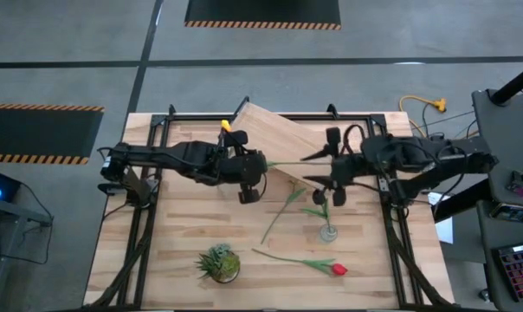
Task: Pick and place flowers into a vace then onto a shelf
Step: Put the dark red tulip into the left transparent vase
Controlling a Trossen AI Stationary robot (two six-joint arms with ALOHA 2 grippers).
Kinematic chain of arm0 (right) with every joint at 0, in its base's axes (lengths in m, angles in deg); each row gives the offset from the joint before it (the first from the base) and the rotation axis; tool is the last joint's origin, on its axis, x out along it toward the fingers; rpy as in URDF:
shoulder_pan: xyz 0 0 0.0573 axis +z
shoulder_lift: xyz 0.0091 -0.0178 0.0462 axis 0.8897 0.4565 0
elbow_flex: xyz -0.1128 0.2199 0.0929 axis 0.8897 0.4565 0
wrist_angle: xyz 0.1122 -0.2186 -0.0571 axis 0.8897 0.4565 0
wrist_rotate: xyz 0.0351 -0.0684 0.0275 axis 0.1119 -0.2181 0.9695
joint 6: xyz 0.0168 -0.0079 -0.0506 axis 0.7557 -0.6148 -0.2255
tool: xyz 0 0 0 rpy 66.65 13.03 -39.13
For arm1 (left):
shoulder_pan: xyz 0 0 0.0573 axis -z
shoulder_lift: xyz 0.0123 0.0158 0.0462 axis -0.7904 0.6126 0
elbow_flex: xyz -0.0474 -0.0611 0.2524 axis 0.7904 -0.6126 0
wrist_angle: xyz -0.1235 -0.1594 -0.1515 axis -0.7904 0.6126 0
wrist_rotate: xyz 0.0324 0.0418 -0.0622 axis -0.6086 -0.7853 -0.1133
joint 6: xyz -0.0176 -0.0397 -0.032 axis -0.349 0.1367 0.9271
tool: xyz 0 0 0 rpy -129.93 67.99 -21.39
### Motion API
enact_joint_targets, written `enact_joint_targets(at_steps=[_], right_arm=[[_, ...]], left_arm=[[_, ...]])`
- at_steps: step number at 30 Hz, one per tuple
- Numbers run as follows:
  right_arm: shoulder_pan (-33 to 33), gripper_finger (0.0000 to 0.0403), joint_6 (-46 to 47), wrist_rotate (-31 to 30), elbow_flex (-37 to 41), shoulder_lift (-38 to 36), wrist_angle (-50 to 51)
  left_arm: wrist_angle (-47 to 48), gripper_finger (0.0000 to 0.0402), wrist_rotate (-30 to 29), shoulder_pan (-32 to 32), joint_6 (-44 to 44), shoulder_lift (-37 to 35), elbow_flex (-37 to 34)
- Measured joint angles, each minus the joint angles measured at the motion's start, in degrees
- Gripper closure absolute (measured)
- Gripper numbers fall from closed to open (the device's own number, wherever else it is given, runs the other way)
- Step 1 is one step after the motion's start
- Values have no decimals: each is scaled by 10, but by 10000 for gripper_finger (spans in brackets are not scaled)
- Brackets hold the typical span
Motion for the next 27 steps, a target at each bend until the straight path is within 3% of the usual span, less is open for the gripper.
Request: enact_joint_targets(at_steps=[12, 21, 27], right_arm=[[-90, 204, 1, 40, -150, 142, 156], [-109, 204, -16, 62, -224, 216, 231], [-109, 218, -22, 61, -235, 229, 240]], left_arm=[[-26, 401, 0, -15, 7, 0, 1], [-30, 401, 0, -18, 7, 0, 1], [-30, 401, 0, -18, 7, 0, 1]])
